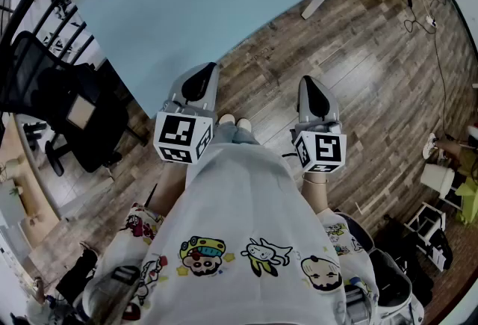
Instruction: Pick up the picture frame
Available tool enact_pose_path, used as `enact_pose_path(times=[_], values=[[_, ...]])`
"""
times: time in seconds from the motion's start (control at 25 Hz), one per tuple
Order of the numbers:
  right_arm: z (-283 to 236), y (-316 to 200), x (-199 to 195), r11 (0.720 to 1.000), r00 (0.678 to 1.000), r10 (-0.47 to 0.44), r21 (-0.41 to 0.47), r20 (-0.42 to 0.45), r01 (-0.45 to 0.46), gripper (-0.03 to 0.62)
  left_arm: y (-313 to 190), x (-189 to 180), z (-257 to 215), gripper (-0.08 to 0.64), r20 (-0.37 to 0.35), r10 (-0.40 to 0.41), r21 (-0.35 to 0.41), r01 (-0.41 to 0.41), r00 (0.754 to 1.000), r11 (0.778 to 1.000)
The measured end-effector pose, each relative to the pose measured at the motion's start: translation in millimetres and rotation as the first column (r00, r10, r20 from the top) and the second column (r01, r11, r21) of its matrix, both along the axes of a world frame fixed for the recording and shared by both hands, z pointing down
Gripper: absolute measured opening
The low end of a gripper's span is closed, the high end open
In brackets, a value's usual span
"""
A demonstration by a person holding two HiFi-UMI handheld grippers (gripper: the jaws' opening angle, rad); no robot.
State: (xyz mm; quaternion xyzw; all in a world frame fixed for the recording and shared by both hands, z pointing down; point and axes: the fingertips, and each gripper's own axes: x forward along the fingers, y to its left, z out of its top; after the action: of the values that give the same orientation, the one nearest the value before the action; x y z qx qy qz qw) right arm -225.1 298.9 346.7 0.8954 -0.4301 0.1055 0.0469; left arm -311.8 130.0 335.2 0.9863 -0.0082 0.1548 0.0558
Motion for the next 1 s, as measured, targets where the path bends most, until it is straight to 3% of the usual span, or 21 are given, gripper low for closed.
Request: enact_pose_path(times=[0.44,1.0], values=[[-7.7,21.5,6.7,0.997,0.998,0.065,0.033,0.005,-0.066,0.009,-0.2,7.5,-5.6,-0.002,-0.023,-0.017,0.006,0.018,1.000,1.000],[9.2,19.0,39.5,0.998,0.998,0.019,0.063,0.059,-0.023,0.092,1.8,44.5,11.0,0.052,0.001,-0.021,-0.006,0.021,1.000,1.000]])
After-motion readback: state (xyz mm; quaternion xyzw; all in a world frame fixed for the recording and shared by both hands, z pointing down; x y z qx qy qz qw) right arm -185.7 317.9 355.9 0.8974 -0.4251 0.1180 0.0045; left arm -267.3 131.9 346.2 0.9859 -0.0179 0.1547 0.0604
